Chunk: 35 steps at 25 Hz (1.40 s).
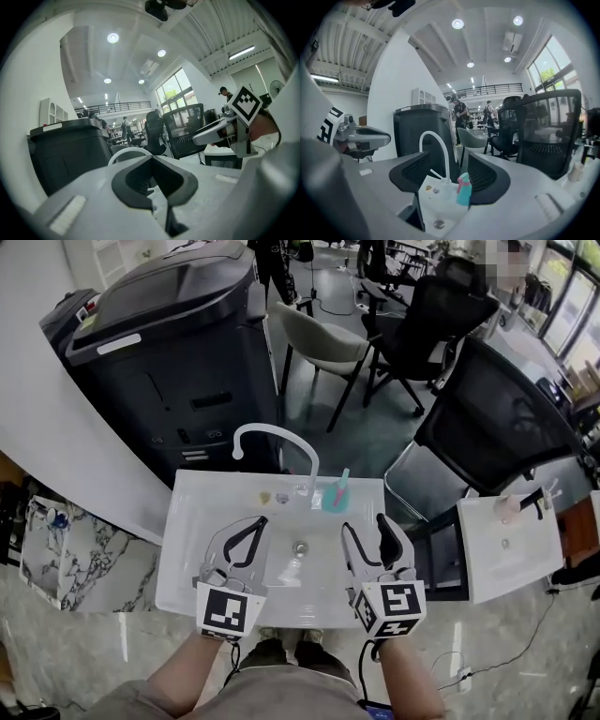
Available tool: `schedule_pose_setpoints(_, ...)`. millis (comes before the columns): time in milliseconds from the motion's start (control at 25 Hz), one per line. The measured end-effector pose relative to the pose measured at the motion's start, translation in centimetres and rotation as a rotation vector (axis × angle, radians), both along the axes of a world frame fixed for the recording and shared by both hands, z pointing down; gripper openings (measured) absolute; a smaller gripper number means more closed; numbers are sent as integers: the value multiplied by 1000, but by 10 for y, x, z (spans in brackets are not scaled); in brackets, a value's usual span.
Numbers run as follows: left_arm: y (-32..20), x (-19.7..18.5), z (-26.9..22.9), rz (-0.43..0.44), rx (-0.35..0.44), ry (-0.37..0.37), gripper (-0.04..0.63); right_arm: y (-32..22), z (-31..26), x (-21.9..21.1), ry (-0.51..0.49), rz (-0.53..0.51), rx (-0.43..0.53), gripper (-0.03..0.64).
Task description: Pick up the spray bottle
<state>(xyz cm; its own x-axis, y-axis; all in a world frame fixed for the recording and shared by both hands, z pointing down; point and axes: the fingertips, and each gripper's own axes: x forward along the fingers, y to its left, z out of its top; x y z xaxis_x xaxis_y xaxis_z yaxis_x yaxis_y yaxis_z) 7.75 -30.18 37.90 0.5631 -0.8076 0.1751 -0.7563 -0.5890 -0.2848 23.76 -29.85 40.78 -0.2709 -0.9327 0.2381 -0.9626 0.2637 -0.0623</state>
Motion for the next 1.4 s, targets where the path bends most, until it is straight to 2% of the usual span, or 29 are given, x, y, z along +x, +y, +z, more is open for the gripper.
schedule_pose_setpoints(440, -44, 2, 48, 9, -58, -5, 0, -70, 84, -3, -14, 125, -101, 275)
schedule_pose_setpoints(720, -66, -4, 94, -5, -125, -12, 0, -106, 135, -6, 41, 164, -135, 275)
schedule_pose_setpoints(840, -76, -7, 106, 1, -129, -22, 0, -117, 154, -3, 42, 199, -156, 276)
schedule_pose_setpoints(1240, -95, -8, 137, 11, -183, -19, 0, -146, 194, 7, 52, 300, -211, 278)
schedule_pose_setpoints(1400, -99, -8, 142, 12, -196, -19, 0, -152, 203, 12, 44, 318, -221, 253)
